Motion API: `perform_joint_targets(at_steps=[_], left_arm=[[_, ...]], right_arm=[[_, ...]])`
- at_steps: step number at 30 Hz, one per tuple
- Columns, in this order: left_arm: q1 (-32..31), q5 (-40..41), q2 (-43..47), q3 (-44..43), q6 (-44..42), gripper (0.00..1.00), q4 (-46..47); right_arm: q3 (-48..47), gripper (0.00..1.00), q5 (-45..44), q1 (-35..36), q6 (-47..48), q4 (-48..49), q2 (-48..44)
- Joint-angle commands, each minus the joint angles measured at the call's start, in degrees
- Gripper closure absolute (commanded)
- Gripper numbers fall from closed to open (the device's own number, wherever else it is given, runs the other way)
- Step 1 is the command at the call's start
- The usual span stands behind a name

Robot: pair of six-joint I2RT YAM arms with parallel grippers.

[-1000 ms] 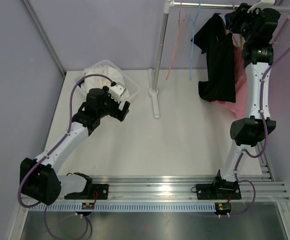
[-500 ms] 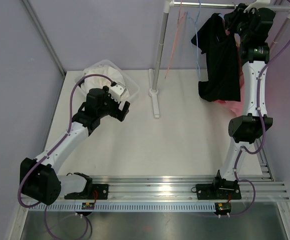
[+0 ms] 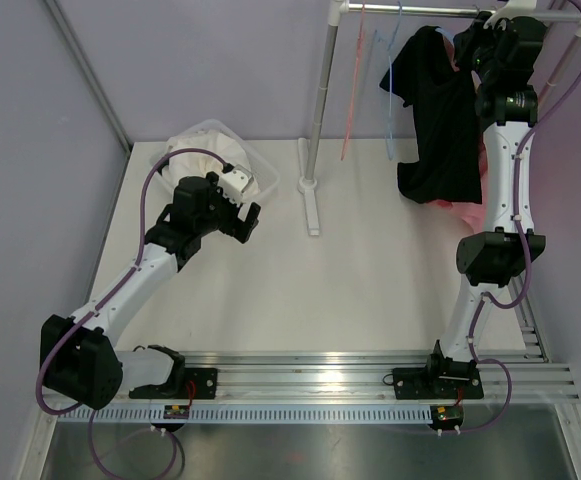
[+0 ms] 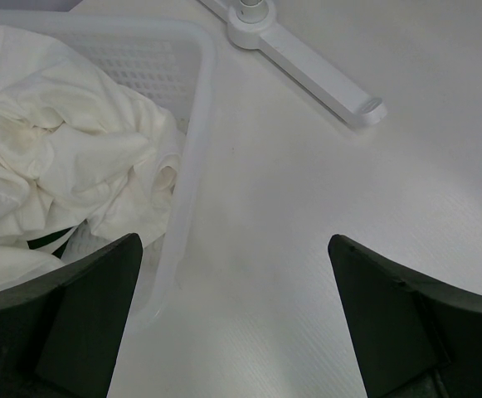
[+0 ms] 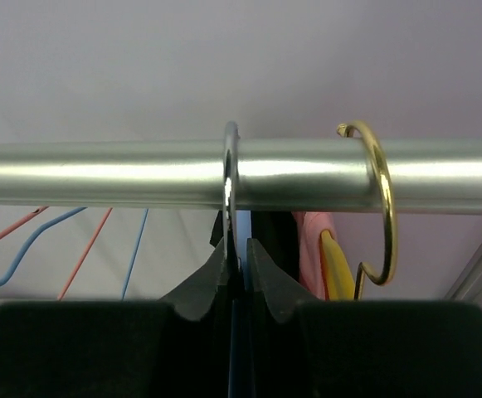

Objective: Remove the t-shirt from the hanger
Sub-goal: Grab a hanger with a tshirt on it with the right arm

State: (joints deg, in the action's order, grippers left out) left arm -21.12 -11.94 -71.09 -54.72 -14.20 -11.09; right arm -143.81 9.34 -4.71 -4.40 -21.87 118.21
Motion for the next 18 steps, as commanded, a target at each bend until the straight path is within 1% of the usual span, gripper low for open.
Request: perform_joint_targets(at_steps=[1,2,3,4,5,9,12,18], left_arm=[[-0.32,0.52,-0.19,-1.88,-0.75,0.01,1.6],[-0.32,0.52,-0.19,-1.88,-0.83,0.01,1.6],[-0.32,0.61,-0.19,-1.88,-0.83,0.01,1.6],[-0.32,0.61,-0.19,-1.88,-0.83,0.01,1.51],[-0.32,0.61,-0.19,-1.88,-0.83,0.01,1.43],[-0.32,0.69,-0.19,-1.97,-0.75,0.01,1.34],[-0.32,0.52,-0.19,-2.06,-0.92,0.01,1.07],[-0.32,0.08,-0.45,-2.23,-1.01,0.01,0.72]], right_arm=[[-1.74,0.85,-1.35,0.49,0.8,0.42,-2.46],[-1.74,0.9,-1.26,0.49,0.71,0.42,-2.37],[-1.74,0.91,-1.26,0.4,0.63,0.51,-2.37],[-1.74,0.97,-1.17,0.49,0.45,0.86,-2.37],[-1.74,1.0,-0.91,0.49,0.28,0.95,-2.46],[-0.86,1.0,1.11,0.67,-1.22,3.75,-2.99],[2.2,1.0,1.9,1.19,-2.8,8.84,-4.92],[-0.24,1.0,2.0,4.09,-3.77,9.83,-5.19]])
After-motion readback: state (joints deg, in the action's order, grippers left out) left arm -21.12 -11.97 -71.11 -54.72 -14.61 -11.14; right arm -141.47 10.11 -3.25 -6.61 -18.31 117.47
